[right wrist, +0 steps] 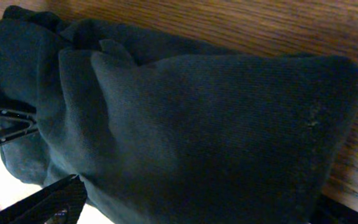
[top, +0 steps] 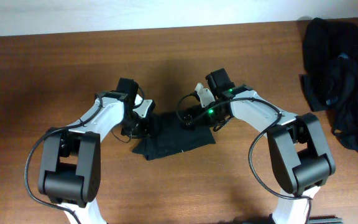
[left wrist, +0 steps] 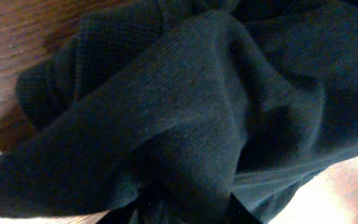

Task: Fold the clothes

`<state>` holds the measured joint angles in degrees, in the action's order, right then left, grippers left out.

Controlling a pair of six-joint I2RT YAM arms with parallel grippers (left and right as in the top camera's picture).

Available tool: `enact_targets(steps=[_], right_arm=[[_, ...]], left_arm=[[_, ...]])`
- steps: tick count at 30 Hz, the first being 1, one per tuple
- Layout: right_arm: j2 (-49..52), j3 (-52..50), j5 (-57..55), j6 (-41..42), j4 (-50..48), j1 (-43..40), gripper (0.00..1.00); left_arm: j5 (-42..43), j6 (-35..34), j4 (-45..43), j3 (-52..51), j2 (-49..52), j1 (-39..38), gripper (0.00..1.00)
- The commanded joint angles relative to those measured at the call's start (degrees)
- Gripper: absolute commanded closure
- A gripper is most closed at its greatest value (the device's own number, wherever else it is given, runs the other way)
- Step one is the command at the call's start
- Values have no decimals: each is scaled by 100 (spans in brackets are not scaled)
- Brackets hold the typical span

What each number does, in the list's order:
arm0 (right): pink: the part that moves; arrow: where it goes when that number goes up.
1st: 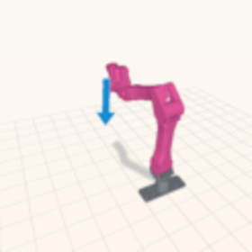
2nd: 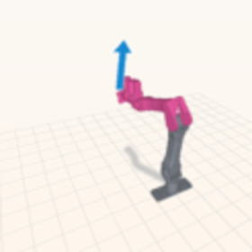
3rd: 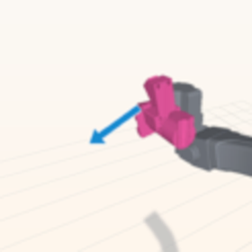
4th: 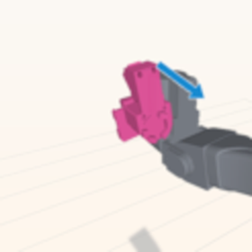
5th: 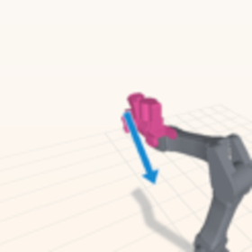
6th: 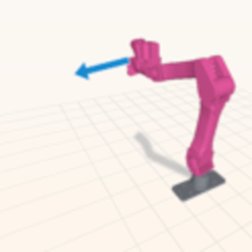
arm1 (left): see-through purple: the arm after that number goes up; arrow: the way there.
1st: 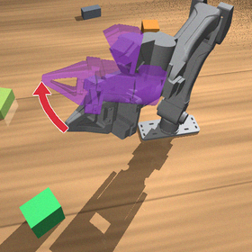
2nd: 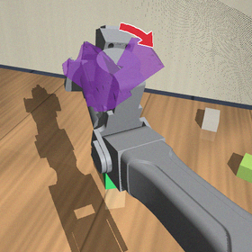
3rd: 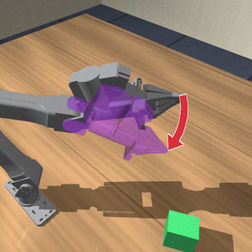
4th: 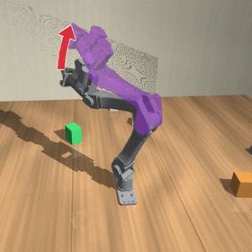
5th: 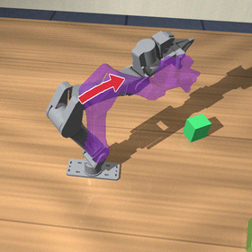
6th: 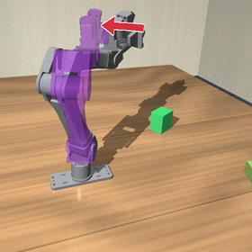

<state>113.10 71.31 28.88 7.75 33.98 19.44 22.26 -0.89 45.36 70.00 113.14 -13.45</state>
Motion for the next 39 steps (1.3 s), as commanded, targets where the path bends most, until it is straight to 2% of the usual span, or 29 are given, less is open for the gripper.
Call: enact_targets(steps=[1, 2, 5, 7, 8, 13, 18, 21, 26, 32, 34, 37, 39], right_arm=[[321, -103, -127, 0, -15, 37, 1], [321, -103, -140, -20, -15, 37, 1], [321, -101, -149, -48, -24, 35, 1], [321, -90, -177, -175, -20, 0, 1], [319, -81, -238, -170, -15, -39, 1], [229, 133, -251, -173, 321, -490, 1], [96, 457, -254, -374, 977, -1040, 1], [81, 577, -258, -737, 1338, -1316, 0], [81, 577, -273, -756, 1537, -1718, 0], [81, 577, -271, -815, 1687, -2159, 0], [81, 577, -271, -905, 1733, -2284, 0], [81, 577, -275, -951, 1770, -2422, 0], [81, 577, -273, -1027, 1777, -2509, 0]], left_arm=[[-278, 50, -28, -269, 428, -76, 72], [-280, 50, -37, -269, 428, -74, 72], [-350, 50, -111, -267, 428, -66, 85], [-420, 48, -166, -249, 428, -52, 98], [-461, 48, -164, -219, 428, -35, 99], [-472, 48, 203, 225, 420, 203, 99], [-822, 48, 1051, 1248, 415, 472, 99], [-1429, 7, 1561, 1991, 415, 511, 99], [-2376, 7, 2267, 3204, 415, 505, 99], [-3888, 13, 3086, 4868, 415, 511, 99], [-4308, 192, 3309, 5425, 415, 511, 100], [-4572, 616, 3508, 6275, 415, 509, 100], [-4535, 660, 3532, 6815, 415, 463, 100]])
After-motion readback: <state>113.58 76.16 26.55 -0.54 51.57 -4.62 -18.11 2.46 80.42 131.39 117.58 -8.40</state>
